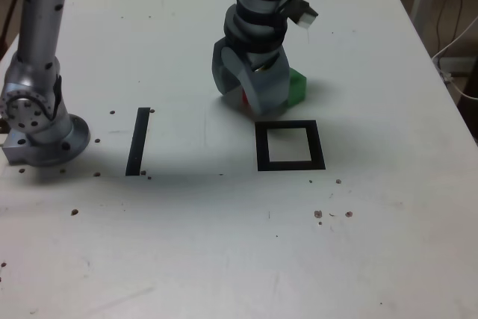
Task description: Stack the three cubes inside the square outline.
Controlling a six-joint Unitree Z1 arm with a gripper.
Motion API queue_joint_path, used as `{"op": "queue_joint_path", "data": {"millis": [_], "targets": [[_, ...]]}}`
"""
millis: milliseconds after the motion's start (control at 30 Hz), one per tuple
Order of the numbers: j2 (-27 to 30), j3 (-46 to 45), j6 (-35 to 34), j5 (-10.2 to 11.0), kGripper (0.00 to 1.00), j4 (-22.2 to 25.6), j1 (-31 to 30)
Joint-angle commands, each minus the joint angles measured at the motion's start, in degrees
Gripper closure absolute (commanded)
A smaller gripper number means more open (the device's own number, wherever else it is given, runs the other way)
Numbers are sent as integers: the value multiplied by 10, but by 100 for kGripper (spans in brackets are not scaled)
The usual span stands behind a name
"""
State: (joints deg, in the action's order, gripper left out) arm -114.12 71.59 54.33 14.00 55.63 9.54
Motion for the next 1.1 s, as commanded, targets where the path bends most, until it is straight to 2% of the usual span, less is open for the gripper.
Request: {"op": "queue_joint_path", "data": {"millis": [0,567,833,967,1067], "targets": [[-1,-3,-1,1,63,-3,1],[10,-11,-7,-1,66,-7,2],[36,-10,-65,-5,66,20,1],[53,-8,-94,-15,66,31,-4],[64,-4,-126,-35,66,32,-13]]}}
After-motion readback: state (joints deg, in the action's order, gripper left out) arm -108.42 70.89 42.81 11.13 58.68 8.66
